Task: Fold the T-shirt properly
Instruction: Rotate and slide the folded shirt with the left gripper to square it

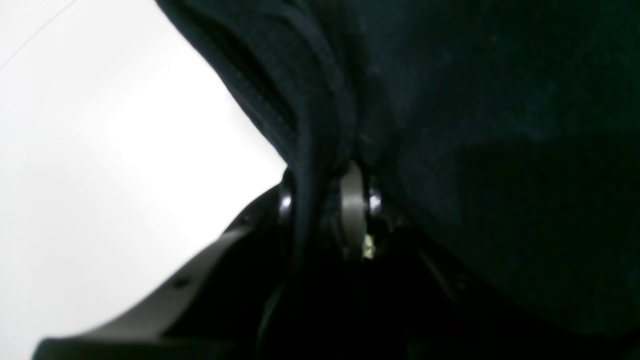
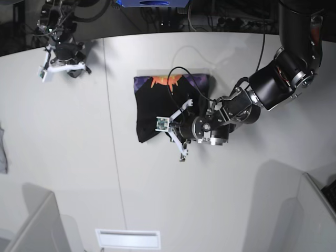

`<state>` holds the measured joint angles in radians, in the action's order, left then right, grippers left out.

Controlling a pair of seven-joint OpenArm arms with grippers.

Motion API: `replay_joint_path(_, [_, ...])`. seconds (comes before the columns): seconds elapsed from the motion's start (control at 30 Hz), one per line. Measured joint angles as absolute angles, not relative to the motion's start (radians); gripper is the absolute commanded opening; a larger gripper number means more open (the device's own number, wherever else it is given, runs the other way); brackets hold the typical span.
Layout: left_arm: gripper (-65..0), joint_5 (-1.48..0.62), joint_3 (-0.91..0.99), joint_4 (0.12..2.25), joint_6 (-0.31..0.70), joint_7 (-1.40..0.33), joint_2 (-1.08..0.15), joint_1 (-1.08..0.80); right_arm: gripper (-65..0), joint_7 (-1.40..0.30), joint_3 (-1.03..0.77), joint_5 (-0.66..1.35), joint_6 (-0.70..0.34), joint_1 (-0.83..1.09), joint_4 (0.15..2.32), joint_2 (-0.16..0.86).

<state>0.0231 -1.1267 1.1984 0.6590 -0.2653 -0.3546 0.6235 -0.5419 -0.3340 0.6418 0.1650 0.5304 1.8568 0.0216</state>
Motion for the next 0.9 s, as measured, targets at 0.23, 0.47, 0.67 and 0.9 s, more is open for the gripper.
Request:
replay_joint_path(0.23, [-65.0, 0.025, -1.127, 1.198, 0.659, -0.264, -0.354, 0.623, -65.0, -0.542, -0.334, 0.642, 0.165, 0.53, 1.857, 0.022])
replay_joint_path(0.47, [-65.0, 0.026, -1.127, 1.2, 0.663, -0.27, -0.352, 0.627, -65.0, -0.542, -0.327, 0.642, 0.165, 0.53, 1.857, 0.019])
replay_joint_path(0.67, [-65.0, 0.025, -1.121, 1.2, 0.666, -0.273, -0.35, 0.626, -65.0, -0.543, -0.334, 0.643, 0.165, 0.523, 1.839, -0.003])
replay_joint_path(0.9, [-41.0, 0.029, -1.122, 1.196, 0.678, -0.283, -0.333, 0.641, -65.0, -0.528, -0.327, 0.64, 0.165, 0.489, 1.753, -0.003])
